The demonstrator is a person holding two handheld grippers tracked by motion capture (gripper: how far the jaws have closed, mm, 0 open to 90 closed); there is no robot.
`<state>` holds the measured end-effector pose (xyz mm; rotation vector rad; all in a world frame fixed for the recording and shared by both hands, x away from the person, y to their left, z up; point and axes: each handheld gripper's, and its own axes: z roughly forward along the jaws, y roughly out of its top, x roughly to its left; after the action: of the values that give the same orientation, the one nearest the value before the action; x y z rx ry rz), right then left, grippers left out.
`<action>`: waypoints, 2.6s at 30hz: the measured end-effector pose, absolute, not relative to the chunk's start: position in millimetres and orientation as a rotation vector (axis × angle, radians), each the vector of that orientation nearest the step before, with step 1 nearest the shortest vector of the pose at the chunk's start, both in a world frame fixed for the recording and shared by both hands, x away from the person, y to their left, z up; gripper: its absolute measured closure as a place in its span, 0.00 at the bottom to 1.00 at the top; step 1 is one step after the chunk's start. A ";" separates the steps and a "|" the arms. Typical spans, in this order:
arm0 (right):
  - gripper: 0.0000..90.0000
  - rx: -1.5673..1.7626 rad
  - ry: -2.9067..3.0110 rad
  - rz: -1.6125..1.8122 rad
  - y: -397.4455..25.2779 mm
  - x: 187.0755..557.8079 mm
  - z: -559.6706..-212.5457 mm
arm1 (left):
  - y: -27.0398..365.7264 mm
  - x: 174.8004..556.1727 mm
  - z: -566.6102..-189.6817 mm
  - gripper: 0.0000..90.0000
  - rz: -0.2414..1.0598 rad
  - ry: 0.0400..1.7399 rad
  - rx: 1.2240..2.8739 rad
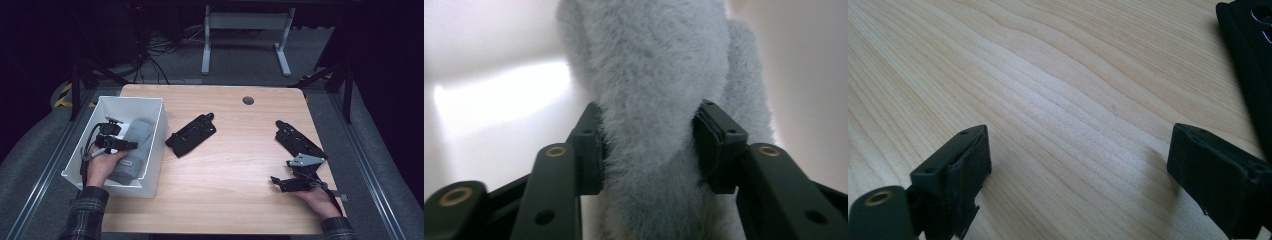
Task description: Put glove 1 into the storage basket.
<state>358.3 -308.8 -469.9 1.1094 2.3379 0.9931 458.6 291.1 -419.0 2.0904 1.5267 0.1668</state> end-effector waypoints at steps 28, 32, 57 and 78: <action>0.12 1.110 2.338 0.993 -308.8 358.3 -469.9 | 239.8 424.5 -319.4 0.41 0.234 1.151 1.994; 0.12 1.109 2.338 0.993 -308.8 358.3 -469.9 | 217.1 421.0 -312.0 0.40 0.211 1.075 2.005; 0.12 1.107 2.340 0.993 -308.8 358.2 -469.9 | 95.4 412.8 -334.8 0.76 0.178 0.879 2.121; 0.12 1.099 2.346 0.994 -308.7 358.0 -469.9 | 83.4 464.8 -415.5 1.00 0.310 1.072 2.148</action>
<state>358.0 -308.7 -469.9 1.0988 2.3458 0.9936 464.8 83.4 -415.5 2.1482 1.0719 0.3095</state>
